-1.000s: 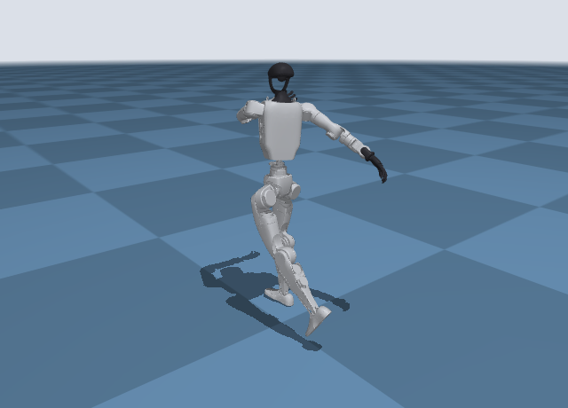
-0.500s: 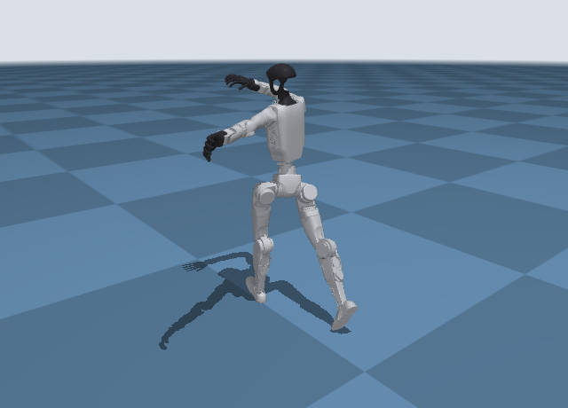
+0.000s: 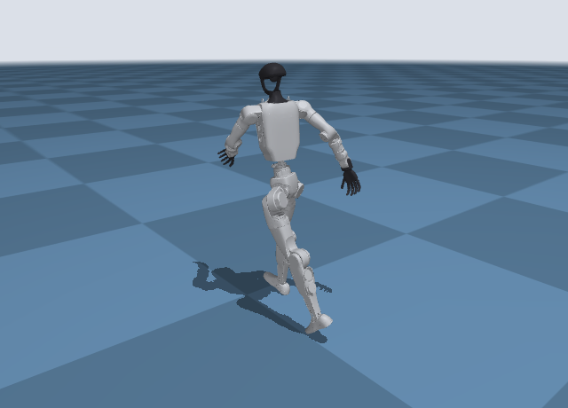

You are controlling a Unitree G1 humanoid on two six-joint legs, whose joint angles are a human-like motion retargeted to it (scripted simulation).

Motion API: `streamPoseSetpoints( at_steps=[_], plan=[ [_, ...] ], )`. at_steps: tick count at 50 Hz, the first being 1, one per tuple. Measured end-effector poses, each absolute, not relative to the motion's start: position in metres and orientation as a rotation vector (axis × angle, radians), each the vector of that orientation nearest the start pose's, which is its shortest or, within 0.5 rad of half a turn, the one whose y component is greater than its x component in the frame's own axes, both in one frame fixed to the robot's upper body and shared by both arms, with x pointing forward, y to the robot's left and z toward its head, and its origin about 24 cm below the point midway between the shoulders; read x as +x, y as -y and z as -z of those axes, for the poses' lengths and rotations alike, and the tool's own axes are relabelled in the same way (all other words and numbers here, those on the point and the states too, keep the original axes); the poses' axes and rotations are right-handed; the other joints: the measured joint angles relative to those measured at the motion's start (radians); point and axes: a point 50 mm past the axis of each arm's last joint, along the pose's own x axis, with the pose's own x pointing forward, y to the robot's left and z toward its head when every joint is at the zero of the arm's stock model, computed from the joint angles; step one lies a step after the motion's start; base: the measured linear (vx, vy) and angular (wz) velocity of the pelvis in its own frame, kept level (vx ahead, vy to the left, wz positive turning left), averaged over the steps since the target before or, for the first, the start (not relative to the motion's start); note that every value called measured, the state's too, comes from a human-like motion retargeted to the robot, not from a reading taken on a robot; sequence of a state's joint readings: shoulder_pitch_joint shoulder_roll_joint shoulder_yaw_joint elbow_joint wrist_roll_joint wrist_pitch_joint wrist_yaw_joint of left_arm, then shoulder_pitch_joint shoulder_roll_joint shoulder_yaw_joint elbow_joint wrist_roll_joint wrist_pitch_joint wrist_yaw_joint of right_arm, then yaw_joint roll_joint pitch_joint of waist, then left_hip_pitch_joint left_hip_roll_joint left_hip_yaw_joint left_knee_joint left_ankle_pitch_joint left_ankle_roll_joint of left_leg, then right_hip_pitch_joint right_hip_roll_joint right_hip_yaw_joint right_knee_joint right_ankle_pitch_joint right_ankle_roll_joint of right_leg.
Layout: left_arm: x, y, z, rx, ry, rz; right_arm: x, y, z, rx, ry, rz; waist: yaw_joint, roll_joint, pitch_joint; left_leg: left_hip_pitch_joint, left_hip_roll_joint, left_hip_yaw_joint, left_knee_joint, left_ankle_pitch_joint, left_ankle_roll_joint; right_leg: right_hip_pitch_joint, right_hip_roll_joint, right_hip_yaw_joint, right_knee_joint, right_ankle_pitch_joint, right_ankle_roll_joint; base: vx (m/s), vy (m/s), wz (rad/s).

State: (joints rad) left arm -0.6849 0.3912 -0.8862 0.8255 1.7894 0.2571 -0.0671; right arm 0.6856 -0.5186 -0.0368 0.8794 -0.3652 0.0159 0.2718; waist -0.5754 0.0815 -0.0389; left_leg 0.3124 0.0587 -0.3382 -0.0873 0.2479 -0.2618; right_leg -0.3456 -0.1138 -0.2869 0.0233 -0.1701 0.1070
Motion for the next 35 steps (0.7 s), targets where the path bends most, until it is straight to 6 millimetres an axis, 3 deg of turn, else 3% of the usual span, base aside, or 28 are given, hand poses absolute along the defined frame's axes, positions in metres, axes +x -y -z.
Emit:
streamPoseSetpoints(
  at_steps=[1,3,5,7,8,10,12,13,15,16,17,19,21,22,23,25,26,28,30,31,33,35],
  plan=[
    [0.363,-0.104,-0.065,-3.486,-0.455,-0.323,-0.155,0.326,0.094,-0.446,-1.867,-0.124,0.002,-0.010,0.014,0.041,0.006,0.021,0.000,0.021,0.000,0.006,0.007,0.024,-0.014,-0.035,0.001,1.21,-0.50,0.27],
    [0.382,-0.050,-0.155,-3.456,-0.823,0.080,-0.217,0.314,0.074,-0.285,-2.126,-0.002,0.025,-0.023,0.047,0.125,0.013,0.060,0.000,0.068,0.016,0.021,0.032,0.091,-0.020,-0.080,-0.009,1.17,-0.51,-0.32],
    [0.381,-0.018,-0.243,-3.350,-1.082,0.505,-0.251,0.308,0.054,-0.219,-2.301,0.058,0.064,-0.031,0.095,0.202,0.001,0.101,0.013,0.131,0.055,0.049,0.053,0.131,0.007,0.039,-0.046,1.14,-0.45,-1.00],
    [0.373,-0.010,-0.293,-3.259,-1.162,0.702,-0.263,0.312,0.040,-0.221,-2.365,0.001,0.103,-0.030,0.115,0.235,-0.006,0.174,0.097,0.163,0.106,0.076,0.088,0.141,0.097,0.138,-0.115,1.10,-0.39,-1.50],
    [0.368,-0.014,-0.315,-3.226,-1.163,0.831,-0.257,0.317,0.043,-0.243,-2.361,-0.024,0.117,-0.030,0.143,0.231,-0.004,0.225,0.176,0.141,0.135,0.085,0.111,0.157,0.173,0.082,-0.135,1.08,-0.34,-1.53],
    [0.361,-0.038,-0.335,-3.235,-1.116,0.985,-0.222,0.330,0.063,-0.333,-2.268,-0.054,0.124,-0.050,0.174,0.115,-0.019,0.305,0.496,-0.048,0.205,0.084,0.124,0.185,0.346,-0.041,-0.126,1.03,-0.28,-1.29],
    [0.357,-0.080,-0.327,-3.302,-1.088,1.089,-0.153,0.340,0.098,-0.471,-2.063,0.001,0.131,-0.029,0.165,-0.150,-0.015,0.335,0.882,-0.327,0.269,0.044,0.139,0.194,0.424,-0.098,-0.078,0.94,-0.18,-1.02],
    [0.358,-0.097,-0.304,-3.384,-1.065,1.007,-0.118,0.339,0.113,-0.488,-1.931,0.056,0.156,-0.026,0.135,-0.259,-0.019,0.350,0.990,-0.436,0.306,0.049,0.144,0.210,0.410,-0.104,-0.056,0.94,-0.12,-1.09],
    [0.360,-0.137,-0.238,-3.555,-0.911,0.718,-0.038,0.326,0.137,-0.467,-1.647,0.178,0.227,-0.062,0.081,-0.402,-0.048,0.405,1.054,-0.603,0.378,0.122,0.125,0.264,0.305,-0.082,-0.016,0.98,-0.08,-1.27],
    [0.358,-0.160,-0.194,-3.645,-0.740,0.508,0.006,0.315,0.145,-0.447,-1.508,0.220,0.277,-0.099,0.063,-0.435,-0.072,0.450,1.000,-0.648,0.404,0.178,0.097,0.306,0.228,-0.049,0.001,1.01,-0.03,-1.52],
    [0.351,-0.185,-0.149,-3.714,-0.535,0.284,0.051,0.302,0.147,-0.430,-1.379,0.244,0.332,-0.136,0.047,-0.461,-0.095,0.497,0.928,-0.677,0.424,0.230,0.067,0.347,0.156,-0.011,0.020,1.01,0.01,-1.76],
    [0.317,-0.240,-0.056,-3.738,0.049,-0.203,0.140,0.270,0.137,-0.458,-1.141,0.198,0.472,-0.210,0.028,-0.478,-0.133,0.595,0.686,-0.649,0.426,0.310,0.005,0.425,0.048,0.085,0.067,1.01,0.08,-2.03],
    [0.255,-0.299,0.024,-3.541,0.729,-0.648,0.224,0.234,0.105,-0.559,-0.879,0.081,0.628,-0.259,0.024,-0.472,-0.142,0.678,0.400,-0.549,0.387,0.370,-0.030,0.493,-0.023,0.187,0.111,1.03,0.20,-2.19],
    [0.212,-0.327,0.054,-3.368,1.058,-0.836,0.262,0.215,0.079,-0.623,-0.726,0.019,0.703,-0.274,0.025,-0.470,-0.135,0.711,0.274,-0.500,0.357,0.403,-0.039,0.522,-0.052,0.234,0.129,1.05,0.29,-2.03],
    [0.164,-0.352,0.076,-3.162,1.372,-0.998,0.296,0.198,0.048,-0.690,-0.553,-0.039,0.772,-0.282,0.027,-0.477,-0.118,0.735,0.179,-0.469,0.323,0.438,-0.042,0.544,-0.074,0.273,0.143,1.06,0.29,-1.80],
    [0.062,-0.393,0.091,-2.723,1.970,-1.174,0.350,0.165,-0.031,-0.835,-0.178,-0.130,0.893,-0.288,0.038,-0.499,-0.061,0.750,0.050,-0.455,0.243,0.513,-0.031,0.559,-0.104,0.333,0.155,1.06,0.24,-1.44],
    [0.017,-0.408,0.086,-2.527,2.264,-1.158,0.369,0.151,-0.078,-0.926,0.019,-0.162,0.942,-0.292,0.044,-0.522,-0.028,0.737,0.020,-0.471,0.208,0.544,-0.023,0.558,-0.105,0.346,0.155,1.05,0.22,-1.09],
    [-0.061,-0.429,0.061,-2.169,2.767,-0.978,0.383,0.120,-0.171,-1.134,0.411,-0.223,1.027,-0.305,0.056,-0.578,0.028,0.702,0.000,-0.513,0.161,0.599,-0.023,0.565,-0.105,0.358,0.155,1.01,0.31,-0.81],
    [-0.118,-0.446,0.025,-1.942,3.069,-0.702,0.366,0.088,-0.253,-1.354,0.795,-0.283,1.097,-0.324,0.067,-0.620,0.054,0.679,0.000,-0.515,0.148,0.646,-0.051,0.588,-0.104,0.347,0.155,0.98,0.49,-0.54],
    [-0.138,-0.454,0.005,-1.899,3.117,-0.606,0.348,0.072,-0.285,-1.428,0.978,-0.321,1.127,-0.334,0.075,-0.623,0.049,0.684,0.000,-0.481,0.156,0.668,-0.075,0.602,-0.102,0.340,0.155,0.98,0.61,-0.31],
    [-0.167,-0.470,-0.038,-1.872,3.086,-0.496,0.306,0.051,-0.322,-1.494,1.262,-0.417,1.182,-0.358,0.097,-0.621,0.015,0.699,0.022,-0.408,0.195,0.710,-0.131,0.618,-0.083,0.338,0.155,0.99,0.68,0.04],
    [-0.181,-0.483,-0.078,-1.857,2.948,-0.515,0.269,0.042,-0.333,-1.436,1.416,-0.530,1.223,-0.382,0.142,-0.609,-0.051,0.702,0.104,-0.396,0.273,0.757,-0.189,0.600,-0.028,0.357,0.155,1.03,0.69,0.51]
  ],
)
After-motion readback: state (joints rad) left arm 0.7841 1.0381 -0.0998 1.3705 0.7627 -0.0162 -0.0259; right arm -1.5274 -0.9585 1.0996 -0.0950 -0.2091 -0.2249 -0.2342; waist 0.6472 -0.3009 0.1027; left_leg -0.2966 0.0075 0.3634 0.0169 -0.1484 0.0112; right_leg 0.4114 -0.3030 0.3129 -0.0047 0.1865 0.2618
